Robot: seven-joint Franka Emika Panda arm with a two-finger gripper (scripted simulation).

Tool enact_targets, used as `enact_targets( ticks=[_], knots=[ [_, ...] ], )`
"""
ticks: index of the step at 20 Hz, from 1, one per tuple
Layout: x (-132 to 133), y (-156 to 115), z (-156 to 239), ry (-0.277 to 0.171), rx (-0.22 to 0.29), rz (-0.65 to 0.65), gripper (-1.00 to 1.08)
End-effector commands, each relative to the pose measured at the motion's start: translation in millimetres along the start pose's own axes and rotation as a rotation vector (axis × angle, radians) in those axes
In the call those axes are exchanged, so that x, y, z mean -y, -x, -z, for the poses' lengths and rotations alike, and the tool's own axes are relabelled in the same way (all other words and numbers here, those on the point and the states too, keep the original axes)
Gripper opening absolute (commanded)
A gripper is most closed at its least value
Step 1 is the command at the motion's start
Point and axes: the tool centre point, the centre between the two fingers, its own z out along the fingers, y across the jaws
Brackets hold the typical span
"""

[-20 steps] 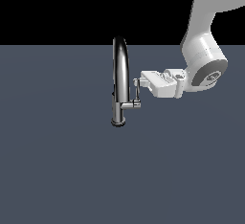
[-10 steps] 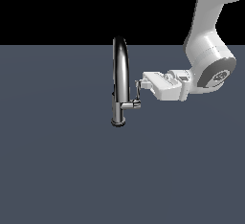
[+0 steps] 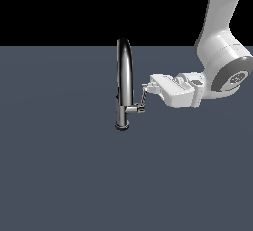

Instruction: Turn on the faucet by rotating a designated handle.

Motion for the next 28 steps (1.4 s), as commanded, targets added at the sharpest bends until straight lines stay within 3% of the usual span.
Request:
enact_targets(
  ticks=[1,13,15,28],
  knots=[
    [-7,-5,-1,0.002,0.002,-0.003,-1.00],
    [-54,-35,-5,0.013,0.010,-0.006,-1.00],
    [-43,-25,2,0.000,-0.004,0.017,-1.00],
    [-63,-96,-6,0.013,0.010,-0.004,-1.00]
  ],
)
